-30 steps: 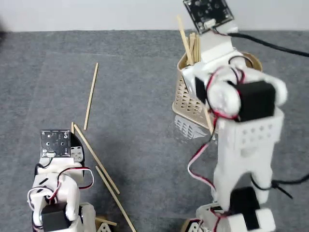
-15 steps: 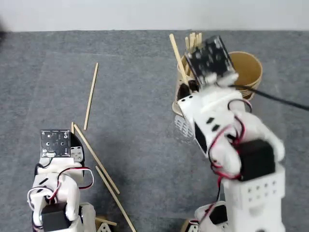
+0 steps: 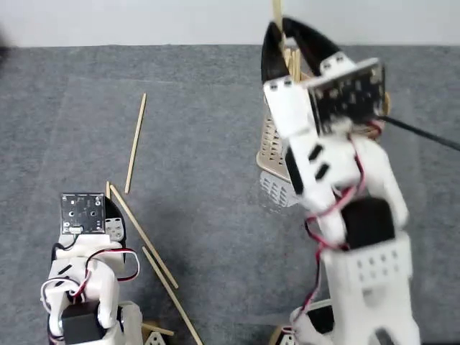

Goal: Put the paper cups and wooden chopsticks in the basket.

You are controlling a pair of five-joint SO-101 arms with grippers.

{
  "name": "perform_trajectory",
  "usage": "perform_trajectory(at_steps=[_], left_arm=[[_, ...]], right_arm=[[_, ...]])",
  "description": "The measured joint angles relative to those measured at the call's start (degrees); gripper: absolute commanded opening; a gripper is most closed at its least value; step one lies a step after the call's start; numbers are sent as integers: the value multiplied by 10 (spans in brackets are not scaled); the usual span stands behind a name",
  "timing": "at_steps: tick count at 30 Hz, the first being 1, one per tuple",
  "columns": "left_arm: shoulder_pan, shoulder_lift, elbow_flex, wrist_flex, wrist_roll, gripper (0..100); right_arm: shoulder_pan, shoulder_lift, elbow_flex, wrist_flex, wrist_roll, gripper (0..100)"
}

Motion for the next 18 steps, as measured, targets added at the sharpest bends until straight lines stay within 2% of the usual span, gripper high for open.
perform_trajectory(at_steps=[3,10,15,18], left_arm=[[0,0,0,0,0,48],[0,0,0,0,0,48],[0,0,0,0,0,48],[0,0,0,0,-1,48]], right_arm=[[19,55,0,-56,0,9],[69,190,41,-110,0,26],[76,210,76,-107,0,226],[74,208,76,-83,0,252]])
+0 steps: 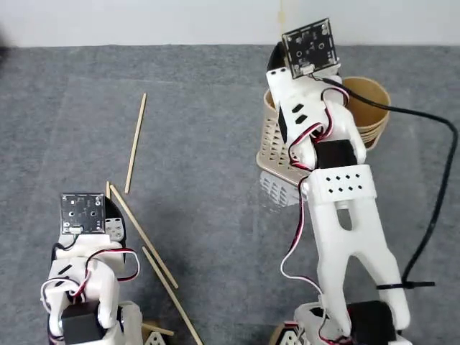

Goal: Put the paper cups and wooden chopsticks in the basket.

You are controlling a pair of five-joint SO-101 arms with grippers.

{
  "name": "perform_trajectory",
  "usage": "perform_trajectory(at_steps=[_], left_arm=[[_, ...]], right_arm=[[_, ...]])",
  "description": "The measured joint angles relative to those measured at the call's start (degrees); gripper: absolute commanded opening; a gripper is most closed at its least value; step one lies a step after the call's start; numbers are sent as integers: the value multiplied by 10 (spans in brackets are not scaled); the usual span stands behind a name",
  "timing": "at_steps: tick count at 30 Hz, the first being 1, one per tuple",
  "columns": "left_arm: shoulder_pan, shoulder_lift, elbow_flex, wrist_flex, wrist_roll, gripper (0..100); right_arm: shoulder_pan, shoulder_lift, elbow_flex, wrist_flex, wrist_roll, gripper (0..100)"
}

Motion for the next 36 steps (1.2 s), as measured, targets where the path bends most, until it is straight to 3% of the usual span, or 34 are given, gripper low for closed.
perform_trajectory(at_steps=[4,10,12,16,20,25,30,36], left_arm=[[0,0,0,-12,0,48],[0,4,-19,-14,0,48],[0,0,-40,-11,-6,48],[0,0,-72,16,-35,48],[0,0,-86,44,-49,48],[0,29,-91,52,-64,48],[-1,154,-141,52,-64,48],[-1,347,-216,52,-70,52]], right_arm=[[-8,-62,0,73,0,231],[-67,-171,13,276,0,0],[-74,-192,36,338,0,35],[-76,-226,111,403,0,8],[-76,-243,218,396,0,10],[-75,-245,347,301,0,10],[-75,-245,431,201,0,11],[-76,-245,447,171,0,12]])
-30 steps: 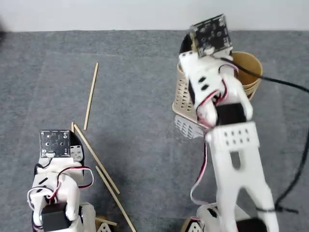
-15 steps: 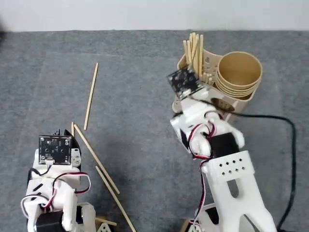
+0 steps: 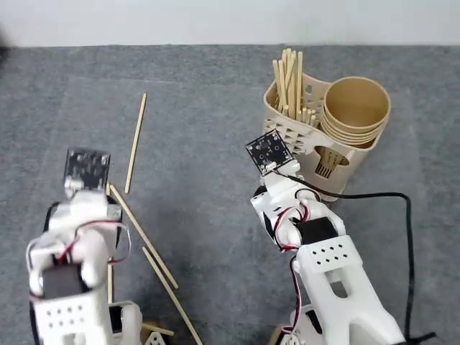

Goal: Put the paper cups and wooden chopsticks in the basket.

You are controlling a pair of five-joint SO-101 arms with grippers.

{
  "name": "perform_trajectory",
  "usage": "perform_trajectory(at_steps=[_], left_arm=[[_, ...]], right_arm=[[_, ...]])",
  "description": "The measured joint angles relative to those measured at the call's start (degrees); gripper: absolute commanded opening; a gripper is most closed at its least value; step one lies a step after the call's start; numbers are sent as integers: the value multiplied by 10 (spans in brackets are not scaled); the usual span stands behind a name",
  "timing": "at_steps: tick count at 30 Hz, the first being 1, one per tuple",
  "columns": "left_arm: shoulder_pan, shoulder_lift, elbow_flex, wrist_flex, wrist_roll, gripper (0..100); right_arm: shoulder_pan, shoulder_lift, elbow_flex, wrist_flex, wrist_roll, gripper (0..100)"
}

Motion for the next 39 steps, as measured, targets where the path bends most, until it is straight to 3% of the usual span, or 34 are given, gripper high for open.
perform_trajectory(at_steps=[12,26,39], left_arm=[[-33,346,-98,-25,-68,218],[-48,725,-272,-53,-33,229],[-64,781,-332,-7,25,196]], right_arm=[[0,0,0,-3,0,14],[0,0,0,-3,0,15],[0,0,0,-3,0,15]])
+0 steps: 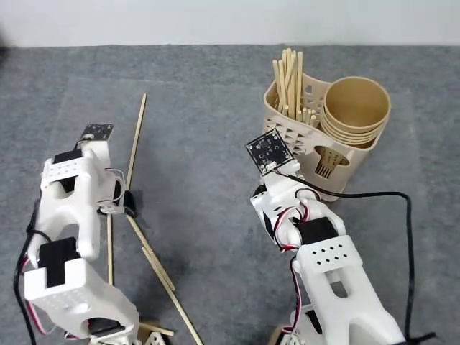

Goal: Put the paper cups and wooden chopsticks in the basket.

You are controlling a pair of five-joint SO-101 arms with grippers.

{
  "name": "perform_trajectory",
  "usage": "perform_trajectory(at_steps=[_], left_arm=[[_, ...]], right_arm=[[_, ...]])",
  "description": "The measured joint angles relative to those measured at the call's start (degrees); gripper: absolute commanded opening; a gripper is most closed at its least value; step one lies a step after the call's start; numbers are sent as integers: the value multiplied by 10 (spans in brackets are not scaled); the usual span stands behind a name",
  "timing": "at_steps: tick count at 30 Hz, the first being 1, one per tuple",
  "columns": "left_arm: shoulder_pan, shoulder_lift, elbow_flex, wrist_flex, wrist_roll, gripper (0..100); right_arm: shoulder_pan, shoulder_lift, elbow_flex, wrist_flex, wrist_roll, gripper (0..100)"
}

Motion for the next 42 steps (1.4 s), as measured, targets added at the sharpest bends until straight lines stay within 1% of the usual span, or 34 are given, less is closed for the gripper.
perform_trajectory(at_steps=[14,17,19,21,25,29,32,37,42], left_arm=[[-7,-4,0,11,2,194],[-7,16,-2,9,2,190],[-7,33,-11,13,3,169],[-6,56,-34,25,0,121],[20,92,-77,56,0,15],[62,105,-91,62,4,13],[81,105,-93,62,4,13],[121,105,-107,62,41,12],[164,76,-126,69,61,12]], right_arm=[[0,0,0,0,0,15],[0,0,0,0,0,15],[0,0,0,0,0,15],[0,0,0,0,0,15],[0,0,0,0,0,15],[0,0,0,0,0,15],[0,0,0,0,0,15],[0,0,0,0,0,13],[0,0,0,0,0,13]])
